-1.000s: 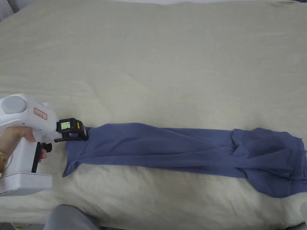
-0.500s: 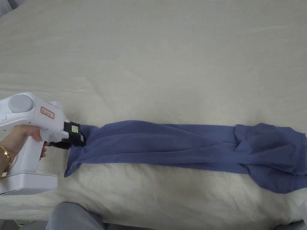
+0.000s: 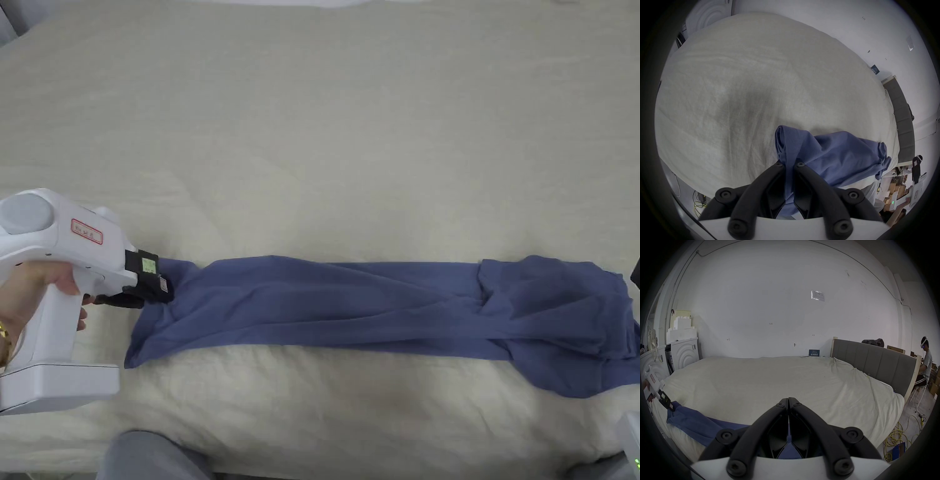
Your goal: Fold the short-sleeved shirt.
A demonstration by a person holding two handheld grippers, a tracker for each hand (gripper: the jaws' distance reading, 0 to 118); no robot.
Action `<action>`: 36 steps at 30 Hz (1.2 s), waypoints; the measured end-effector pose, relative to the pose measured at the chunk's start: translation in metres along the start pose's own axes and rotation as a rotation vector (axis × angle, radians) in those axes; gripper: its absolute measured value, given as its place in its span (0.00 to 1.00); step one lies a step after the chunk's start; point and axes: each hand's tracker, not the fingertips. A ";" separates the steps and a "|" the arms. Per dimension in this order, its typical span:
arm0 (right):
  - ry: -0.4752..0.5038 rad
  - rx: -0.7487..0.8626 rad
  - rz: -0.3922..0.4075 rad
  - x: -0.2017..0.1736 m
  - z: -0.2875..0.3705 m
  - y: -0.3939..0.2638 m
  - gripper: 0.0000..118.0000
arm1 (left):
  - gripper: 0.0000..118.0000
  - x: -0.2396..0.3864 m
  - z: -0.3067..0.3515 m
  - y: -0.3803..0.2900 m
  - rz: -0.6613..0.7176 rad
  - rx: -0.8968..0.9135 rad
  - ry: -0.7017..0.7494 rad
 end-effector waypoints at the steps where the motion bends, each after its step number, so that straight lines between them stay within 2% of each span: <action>1: 0.003 0.003 -0.001 0.000 0.000 0.001 0.00 | 0.03 0.001 0.006 0.000 0.006 0.009 -0.003; 5: 0.010 0.009 -0.011 0.002 0.001 0.002 0.00 | 0.03 0.008 0.031 -0.002 0.018 0.062 -0.029; 13: 0.024 0.028 -0.031 0.013 0.003 -0.001 0.00 | 0.03 0.050 0.075 -0.010 -0.045 0.116 -0.053; 21: 0.015 0.068 -0.051 0.025 0.011 0.000 0.00 | 0.03 0.127 0.088 -0.021 -0.189 0.117 -0.209; 27: 0.004 0.083 -0.052 0.034 0.018 0.001 0.00 | 0.03 0.196 0.060 -0.024 -0.293 0.071 -0.249; 36: -0.034 0.095 -0.064 0.048 0.024 0.001 0.00 | 0.03 0.282 -0.025 -0.034 -0.331 -0.034 -0.237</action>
